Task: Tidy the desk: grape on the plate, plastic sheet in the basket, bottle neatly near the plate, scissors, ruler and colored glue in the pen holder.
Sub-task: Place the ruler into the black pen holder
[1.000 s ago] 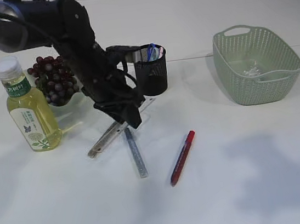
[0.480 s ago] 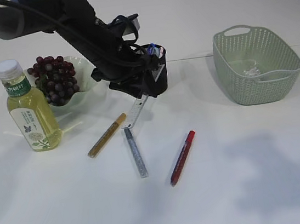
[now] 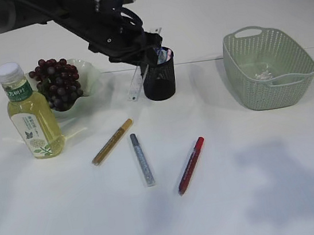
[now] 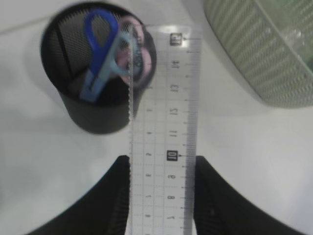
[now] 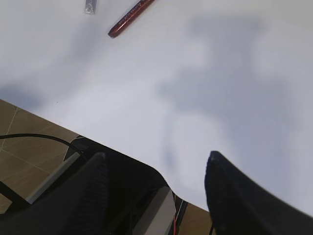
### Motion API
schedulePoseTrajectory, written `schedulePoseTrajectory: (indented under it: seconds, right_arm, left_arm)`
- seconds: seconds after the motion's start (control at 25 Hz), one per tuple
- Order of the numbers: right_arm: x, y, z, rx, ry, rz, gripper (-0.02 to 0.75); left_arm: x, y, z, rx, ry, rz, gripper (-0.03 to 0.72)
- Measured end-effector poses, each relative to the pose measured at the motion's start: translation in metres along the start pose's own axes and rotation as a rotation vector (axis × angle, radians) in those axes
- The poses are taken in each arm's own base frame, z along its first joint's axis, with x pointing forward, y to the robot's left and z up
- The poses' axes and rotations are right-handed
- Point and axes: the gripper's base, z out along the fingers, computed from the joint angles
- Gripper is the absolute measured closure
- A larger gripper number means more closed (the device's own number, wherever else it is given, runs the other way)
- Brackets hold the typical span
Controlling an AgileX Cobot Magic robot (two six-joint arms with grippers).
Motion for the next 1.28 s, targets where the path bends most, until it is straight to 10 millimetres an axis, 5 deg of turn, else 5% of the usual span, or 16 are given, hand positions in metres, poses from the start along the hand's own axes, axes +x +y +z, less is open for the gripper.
schedulePoseTrajectory:
  seconds: [0.52,0.84,1.28]
  right_arm:
    - [0.0,-0.005,0.0,0.052,-0.002,-0.017,0.248]
    - [0.0,-0.007,0.0,0.073,-0.003,-0.026,0.248]
    - [-0.002,-0.008,0.0,0.084,-0.015,-0.03,0.248]
  left_arm:
    - [-0.052,0.009,-0.015,-0.137,-0.613,0.113,0.41]
    - [-0.041,0.016,0.025,-0.154,-0.679,0.117,0.41]
    - [-0.03,0.01,0.056,-0.159,-0.781,0.17,0.41]
